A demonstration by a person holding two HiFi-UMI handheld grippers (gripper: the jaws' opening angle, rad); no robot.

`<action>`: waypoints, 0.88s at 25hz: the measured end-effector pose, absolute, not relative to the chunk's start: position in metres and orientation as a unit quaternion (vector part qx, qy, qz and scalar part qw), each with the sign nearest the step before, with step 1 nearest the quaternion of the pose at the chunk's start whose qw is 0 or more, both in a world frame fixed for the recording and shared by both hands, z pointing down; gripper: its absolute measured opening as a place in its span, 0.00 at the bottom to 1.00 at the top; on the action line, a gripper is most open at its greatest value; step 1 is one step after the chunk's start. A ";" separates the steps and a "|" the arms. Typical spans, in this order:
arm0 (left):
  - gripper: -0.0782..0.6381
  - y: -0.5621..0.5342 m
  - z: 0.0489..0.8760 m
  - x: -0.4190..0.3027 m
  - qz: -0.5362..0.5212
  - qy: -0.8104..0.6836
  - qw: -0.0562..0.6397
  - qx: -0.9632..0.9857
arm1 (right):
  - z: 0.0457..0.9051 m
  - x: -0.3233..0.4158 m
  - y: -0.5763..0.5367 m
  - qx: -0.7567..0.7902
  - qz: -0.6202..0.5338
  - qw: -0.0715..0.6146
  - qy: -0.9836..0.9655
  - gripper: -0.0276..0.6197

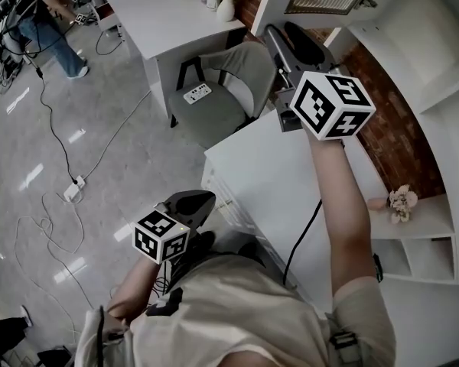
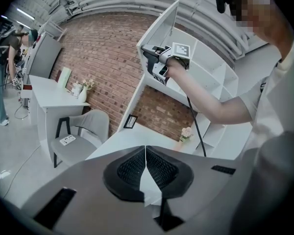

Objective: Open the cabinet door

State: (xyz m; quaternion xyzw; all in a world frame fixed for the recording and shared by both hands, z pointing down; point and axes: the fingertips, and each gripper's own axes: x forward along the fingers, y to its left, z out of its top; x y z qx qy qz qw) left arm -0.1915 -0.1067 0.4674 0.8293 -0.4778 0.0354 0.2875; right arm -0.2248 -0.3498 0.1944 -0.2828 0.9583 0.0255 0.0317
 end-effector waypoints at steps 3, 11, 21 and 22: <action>0.14 -0.106 0.472 -0.195 0.040 -0.476 0.292 0.829 | 0.195 -0.225 -0.348 -0.283 0.030 0.032 0.958 0.28; 0.14 -0.118 0.456 -0.193 0.041 -0.462 0.280 0.841 | 0.194 -0.231 -0.347 -0.279 0.021 0.041 0.959 0.25; 0.14 -0.133 0.446 -0.204 0.056 -0.474 0.255 0.841 | 0.186 -0.225 -0.348 -0.260 0.008 0.032 0.965 0.25; 0.14 -0.134 0.445 -0.204 0.057 -0.473 0.253 0.842 | 0.188 -0.225 -0.347 -0.260 0.010 0.028 0.965 0.25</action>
